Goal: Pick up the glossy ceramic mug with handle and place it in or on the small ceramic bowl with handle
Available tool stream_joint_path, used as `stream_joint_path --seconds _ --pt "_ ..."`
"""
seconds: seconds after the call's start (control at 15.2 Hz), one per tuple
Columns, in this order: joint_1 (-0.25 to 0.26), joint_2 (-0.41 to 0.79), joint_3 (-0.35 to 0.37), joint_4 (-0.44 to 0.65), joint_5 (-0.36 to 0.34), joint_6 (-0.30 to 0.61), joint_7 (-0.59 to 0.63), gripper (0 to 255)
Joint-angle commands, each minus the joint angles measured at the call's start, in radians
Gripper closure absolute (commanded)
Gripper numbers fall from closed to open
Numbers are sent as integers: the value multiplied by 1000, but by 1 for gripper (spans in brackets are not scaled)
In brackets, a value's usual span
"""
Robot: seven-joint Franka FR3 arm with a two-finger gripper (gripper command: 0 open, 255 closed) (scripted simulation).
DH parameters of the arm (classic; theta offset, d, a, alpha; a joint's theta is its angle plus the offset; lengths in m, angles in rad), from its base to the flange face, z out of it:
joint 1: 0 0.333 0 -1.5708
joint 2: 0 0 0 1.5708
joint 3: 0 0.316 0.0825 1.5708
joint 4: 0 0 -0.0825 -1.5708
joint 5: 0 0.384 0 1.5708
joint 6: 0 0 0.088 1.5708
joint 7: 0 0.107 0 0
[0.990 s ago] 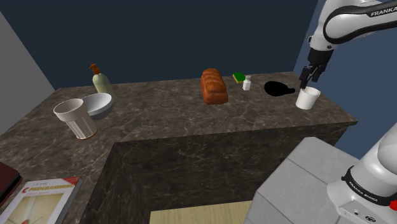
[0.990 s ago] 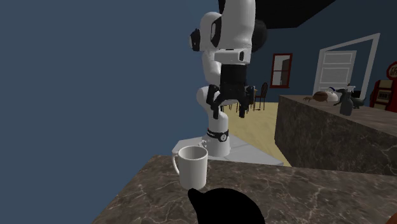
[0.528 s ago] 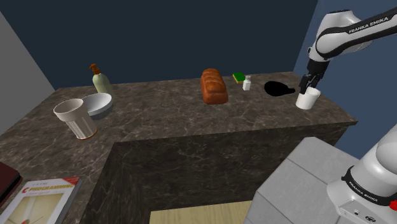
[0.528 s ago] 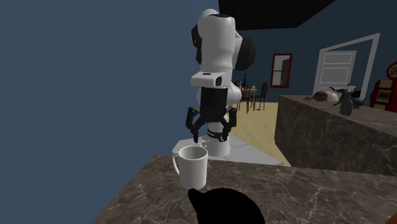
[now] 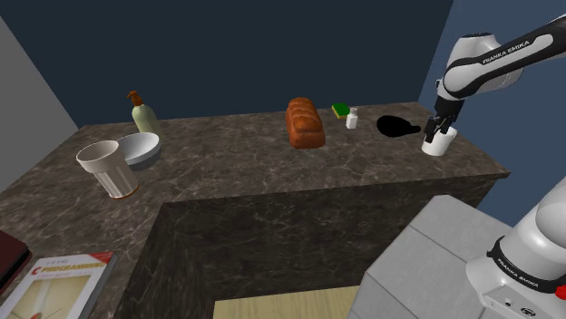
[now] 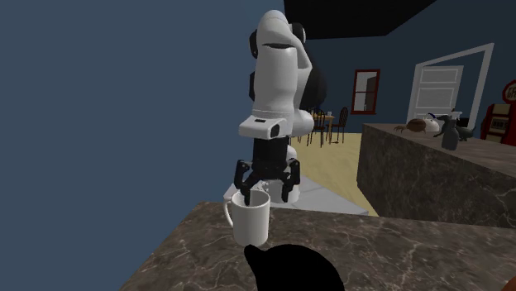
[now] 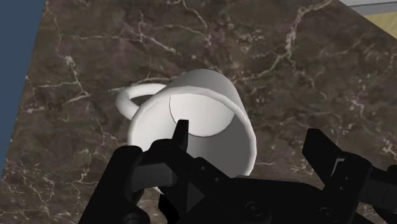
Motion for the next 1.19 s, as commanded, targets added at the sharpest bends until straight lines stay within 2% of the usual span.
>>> stream_joint_path --seconds 0.0,0.53,0.59,1.12 --pt "1 16 -5 -8 3 25 -2 0" --pt "1 16 -5 -8 3 24 -2 0" --pt "1 16 -5 -8 3 24 -2 255" --pt "1 16 -5 -8 3 24 -2 255"
